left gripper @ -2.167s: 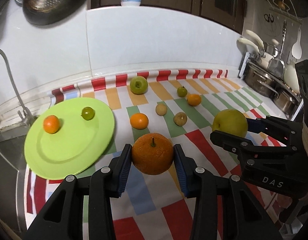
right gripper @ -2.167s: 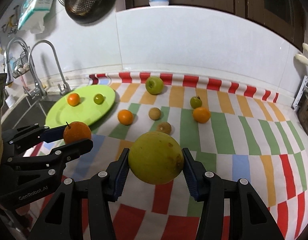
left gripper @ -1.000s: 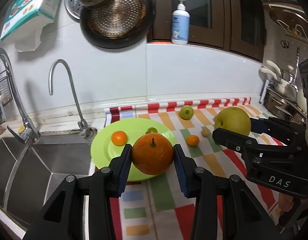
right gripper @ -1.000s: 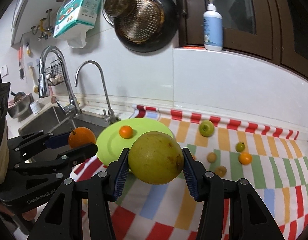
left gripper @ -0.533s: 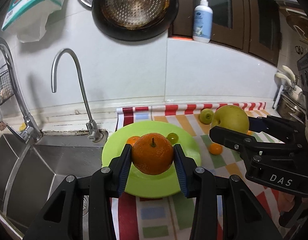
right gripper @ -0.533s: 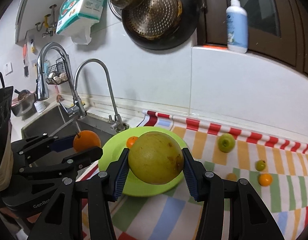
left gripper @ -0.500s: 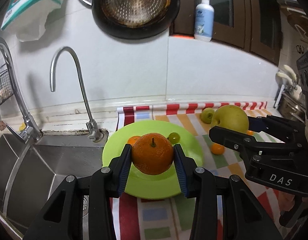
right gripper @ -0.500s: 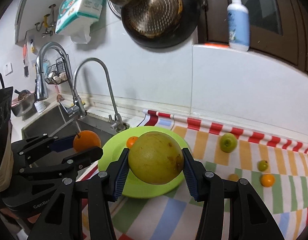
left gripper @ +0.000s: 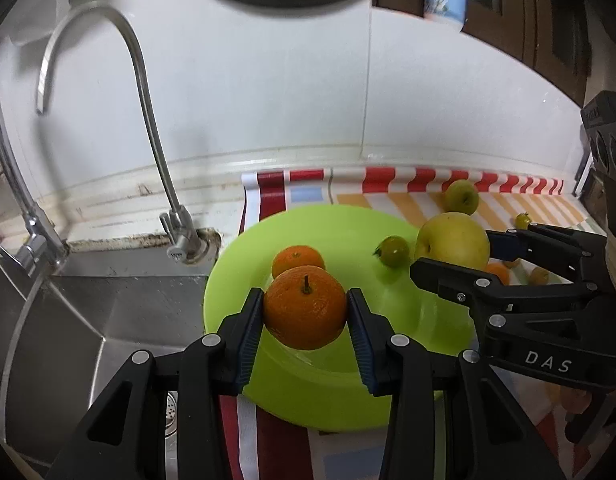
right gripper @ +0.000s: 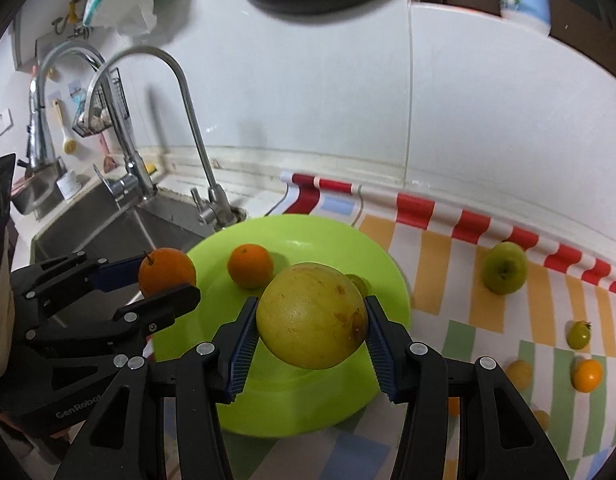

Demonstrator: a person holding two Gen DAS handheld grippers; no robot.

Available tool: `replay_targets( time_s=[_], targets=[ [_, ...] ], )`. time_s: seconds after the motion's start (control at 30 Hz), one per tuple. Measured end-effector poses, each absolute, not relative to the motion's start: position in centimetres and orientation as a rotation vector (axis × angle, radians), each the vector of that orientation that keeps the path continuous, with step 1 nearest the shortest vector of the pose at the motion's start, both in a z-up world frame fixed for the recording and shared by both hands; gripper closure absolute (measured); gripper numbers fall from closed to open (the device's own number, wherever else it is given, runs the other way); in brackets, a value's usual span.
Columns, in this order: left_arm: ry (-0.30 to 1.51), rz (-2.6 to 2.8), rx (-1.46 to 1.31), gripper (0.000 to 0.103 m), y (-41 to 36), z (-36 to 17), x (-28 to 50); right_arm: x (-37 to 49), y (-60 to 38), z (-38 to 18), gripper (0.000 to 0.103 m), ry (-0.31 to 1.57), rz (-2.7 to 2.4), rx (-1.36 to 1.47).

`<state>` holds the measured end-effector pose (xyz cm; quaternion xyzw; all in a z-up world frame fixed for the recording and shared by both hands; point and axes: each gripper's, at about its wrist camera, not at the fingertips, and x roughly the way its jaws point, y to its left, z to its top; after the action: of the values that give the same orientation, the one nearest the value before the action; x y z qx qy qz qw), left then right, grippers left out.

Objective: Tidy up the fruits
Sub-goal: 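Carry the orange and pomelo onto the green plate and release both, then withdraw both open grippers from the plate toward the remaining fruits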

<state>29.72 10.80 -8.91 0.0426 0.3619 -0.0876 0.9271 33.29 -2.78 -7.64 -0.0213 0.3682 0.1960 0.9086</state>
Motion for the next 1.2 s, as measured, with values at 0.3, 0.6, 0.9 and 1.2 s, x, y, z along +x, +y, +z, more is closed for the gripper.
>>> replay_targets(
  time_s=[0.3,0.6,0.9,1.2],
  targets=[
    [0.787,-0.181,0.095,0.062,10.9,-11.0,31.8,35.4,-2.5,-10.2,0.051,0.820,0.402,-0.052],
    [0.819,-0.167,0.075,0.062,11.3,-11.6,32.6,36.2,-2.4,-11.3,0.051,0.847,0.398,-0.049],
    [0.747,-0.124,0.040,0.046,12.0,-8.7,30.8,34.5,-3.2,-8.7,0.038,0.756,0.368,-0.028],
    [0.692,-0.171,0.007,0.039,11.2,-5.4,27.5,30.6,-5.0,-5.6,0.038,0.685,0.320,-0.023]
  ],
)
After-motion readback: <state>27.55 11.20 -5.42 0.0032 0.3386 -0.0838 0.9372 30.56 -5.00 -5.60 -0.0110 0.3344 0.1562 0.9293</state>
